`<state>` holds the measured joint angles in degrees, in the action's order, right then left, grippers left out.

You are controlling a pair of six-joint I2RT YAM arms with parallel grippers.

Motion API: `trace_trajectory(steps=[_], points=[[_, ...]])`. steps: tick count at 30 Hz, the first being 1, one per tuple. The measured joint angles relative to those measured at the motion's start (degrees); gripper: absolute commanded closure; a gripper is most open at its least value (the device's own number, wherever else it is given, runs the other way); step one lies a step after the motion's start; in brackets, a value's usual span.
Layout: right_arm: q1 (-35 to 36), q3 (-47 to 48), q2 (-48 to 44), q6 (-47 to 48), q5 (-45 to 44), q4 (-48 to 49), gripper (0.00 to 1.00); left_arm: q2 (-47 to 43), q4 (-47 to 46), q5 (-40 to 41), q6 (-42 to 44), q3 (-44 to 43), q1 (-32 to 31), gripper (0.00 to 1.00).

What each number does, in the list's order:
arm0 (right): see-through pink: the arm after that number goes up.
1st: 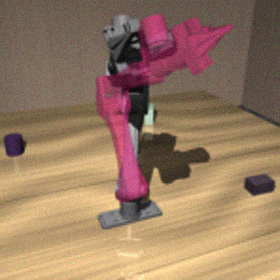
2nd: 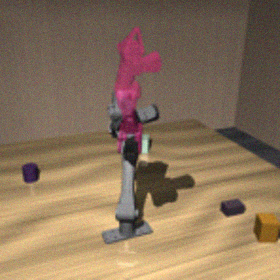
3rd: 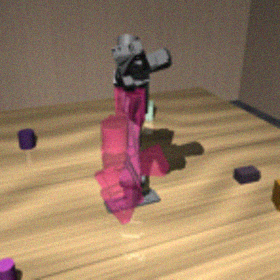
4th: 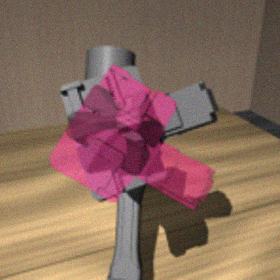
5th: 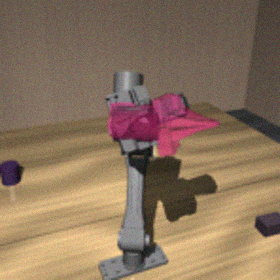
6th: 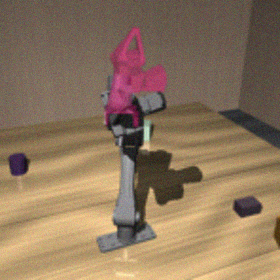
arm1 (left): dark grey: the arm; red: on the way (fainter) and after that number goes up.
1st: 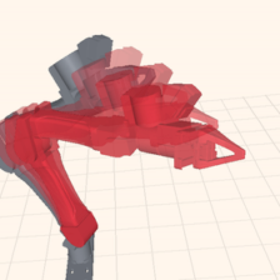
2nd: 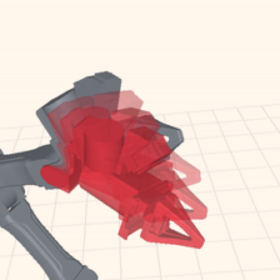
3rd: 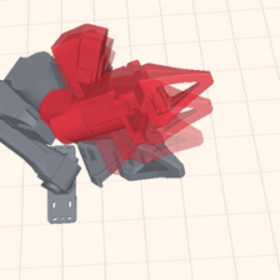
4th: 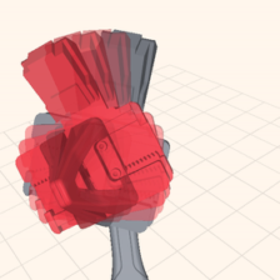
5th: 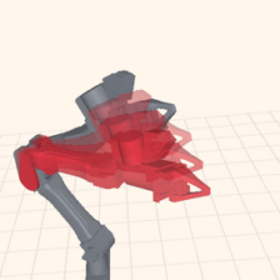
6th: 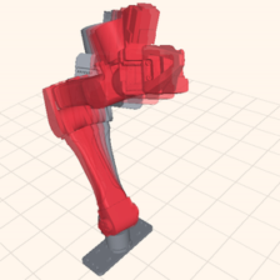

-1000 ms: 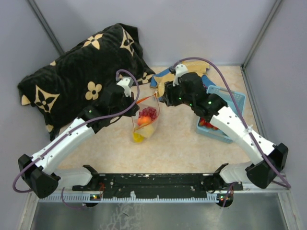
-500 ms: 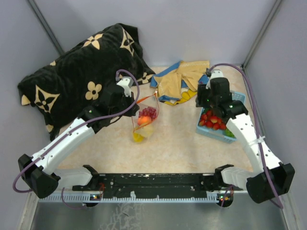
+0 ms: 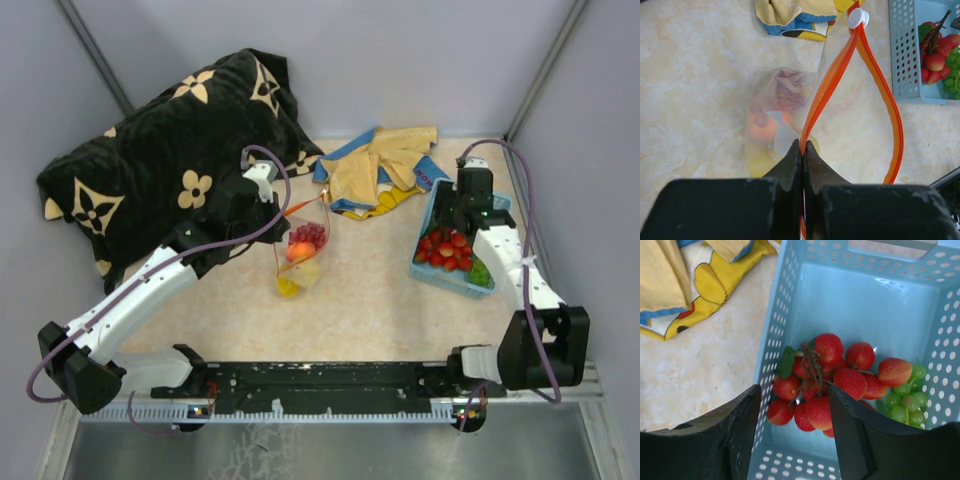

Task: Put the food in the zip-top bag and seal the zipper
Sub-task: Pick up the fake fruit from the bin.

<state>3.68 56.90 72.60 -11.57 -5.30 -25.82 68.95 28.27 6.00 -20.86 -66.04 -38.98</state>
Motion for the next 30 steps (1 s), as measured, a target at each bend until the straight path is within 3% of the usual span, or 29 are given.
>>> trace_trajectory(steps=[14,23,30], points=[[-0.8,-1.9,13.5,-1.0,-4.3,11.8,0.63,0.0,0.0,0.2,0.1,0.0,0.2,1.00],[-0.9,-3.4,15.2,1.2,-4.8,15.0,1.00,-0.1,0.1,0.5,0.1,0.2,0.3,1.00],[-0.9,-3.7,11.2,3.6,-4.5,13.1,1.00,-0.1,0.1,0.7,0.1,0.3,0.3,1.00]])
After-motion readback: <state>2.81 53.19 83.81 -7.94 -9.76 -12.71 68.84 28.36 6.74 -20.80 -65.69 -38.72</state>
